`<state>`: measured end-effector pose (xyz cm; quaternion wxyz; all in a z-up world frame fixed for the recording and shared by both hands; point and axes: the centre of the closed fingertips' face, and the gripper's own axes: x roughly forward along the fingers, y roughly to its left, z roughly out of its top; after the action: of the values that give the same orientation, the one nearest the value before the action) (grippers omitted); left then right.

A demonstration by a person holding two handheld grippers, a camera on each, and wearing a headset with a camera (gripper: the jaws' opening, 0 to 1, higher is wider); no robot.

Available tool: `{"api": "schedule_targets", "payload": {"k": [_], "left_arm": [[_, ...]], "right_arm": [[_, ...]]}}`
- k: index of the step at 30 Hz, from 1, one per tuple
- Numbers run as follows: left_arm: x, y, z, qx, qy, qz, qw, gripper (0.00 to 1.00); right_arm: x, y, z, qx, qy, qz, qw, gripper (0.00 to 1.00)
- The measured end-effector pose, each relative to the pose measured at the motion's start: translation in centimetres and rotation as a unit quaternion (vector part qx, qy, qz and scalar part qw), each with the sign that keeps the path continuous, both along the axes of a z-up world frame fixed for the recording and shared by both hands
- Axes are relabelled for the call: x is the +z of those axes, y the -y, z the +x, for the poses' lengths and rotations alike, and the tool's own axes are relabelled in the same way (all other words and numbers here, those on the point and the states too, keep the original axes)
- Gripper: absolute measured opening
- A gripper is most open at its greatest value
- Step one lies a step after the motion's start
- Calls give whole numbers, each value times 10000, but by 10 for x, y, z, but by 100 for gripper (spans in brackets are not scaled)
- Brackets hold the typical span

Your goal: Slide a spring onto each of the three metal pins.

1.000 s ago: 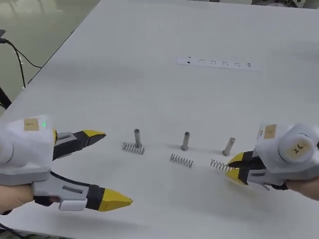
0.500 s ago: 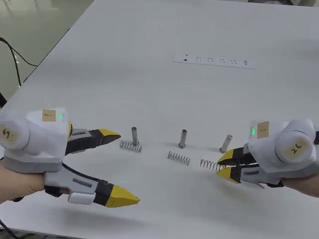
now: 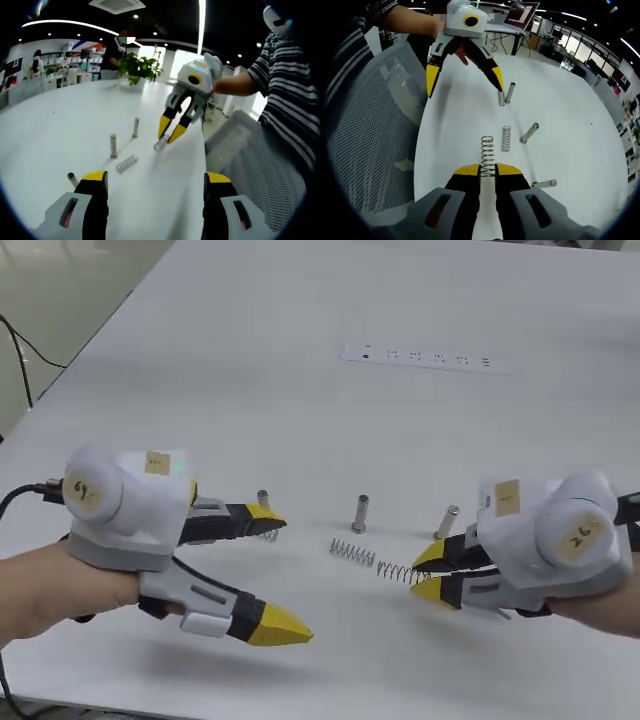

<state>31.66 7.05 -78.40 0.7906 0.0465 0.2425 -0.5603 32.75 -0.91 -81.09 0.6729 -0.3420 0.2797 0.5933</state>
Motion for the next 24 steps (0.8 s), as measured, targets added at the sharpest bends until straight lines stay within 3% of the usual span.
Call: {"api": "schedule_targets", "payload": {"k": [9, 18, 21, 24], "left_arm": [[2, 20, 2, -295, 39, -92, 9995, 58], [6, 35, 10, -291, 69, -366, 9989, 45], [10, 40, 11, -335, 181, -473, 9982, 32], [11, 44, 11, -368, 178, -569, 9975, 31]], "right_arm": [[7, -10, -6, 171, 82, 73, 9998, 8], [10, -16, -10, 225, 72, 117, 9997, 8], [12, -18, -10, 243, 87, 145, 9996, 8], [14, -20, -10, 240, 99, 156, 9995, 8]]}}
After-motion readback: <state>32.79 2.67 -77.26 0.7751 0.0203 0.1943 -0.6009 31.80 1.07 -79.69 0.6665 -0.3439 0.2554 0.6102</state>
